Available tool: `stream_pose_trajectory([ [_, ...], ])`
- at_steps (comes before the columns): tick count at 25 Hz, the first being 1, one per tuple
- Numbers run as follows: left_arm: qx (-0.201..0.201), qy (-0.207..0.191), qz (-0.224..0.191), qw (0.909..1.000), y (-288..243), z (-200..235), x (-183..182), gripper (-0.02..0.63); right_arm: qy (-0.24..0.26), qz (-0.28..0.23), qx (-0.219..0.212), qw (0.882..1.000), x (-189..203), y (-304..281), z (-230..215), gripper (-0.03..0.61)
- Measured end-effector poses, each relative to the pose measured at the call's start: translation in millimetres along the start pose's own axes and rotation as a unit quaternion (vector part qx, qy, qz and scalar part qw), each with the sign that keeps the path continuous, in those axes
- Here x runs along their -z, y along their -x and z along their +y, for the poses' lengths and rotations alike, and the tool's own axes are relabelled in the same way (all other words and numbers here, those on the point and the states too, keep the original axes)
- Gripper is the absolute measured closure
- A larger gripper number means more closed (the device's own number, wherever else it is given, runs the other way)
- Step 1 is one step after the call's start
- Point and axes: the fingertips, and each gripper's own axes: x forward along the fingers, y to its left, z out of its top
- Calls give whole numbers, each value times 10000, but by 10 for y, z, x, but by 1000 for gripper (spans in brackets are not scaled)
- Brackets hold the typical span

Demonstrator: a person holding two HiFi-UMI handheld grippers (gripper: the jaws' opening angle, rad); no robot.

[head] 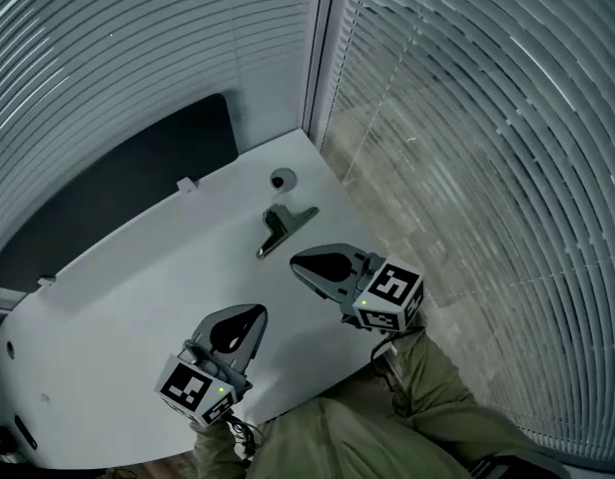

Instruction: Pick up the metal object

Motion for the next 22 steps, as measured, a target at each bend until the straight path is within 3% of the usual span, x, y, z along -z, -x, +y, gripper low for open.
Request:
stream_pose_trajectory([
  [3,-99,200,93,9997,-127,129,46,607,34,466,19,9989,164,-229,-375,561],
  [5,-158,294,183,9993,-176,185,82,607,76,740,-55,9972,274,-376,-542,449],
  [9,-213,518,354,9978,-272,265,113,607,250,1239,0,9920,465,-637,-874,320],
  [15,-283,643,461,9965,-394,403,201,607,164,1720,94,9849,683,-928,-1326,285],
  [22,-350,778,485,9952,-455,540,280,607,330,2586,-255,9651,1050,-1143,-1368,285],
])
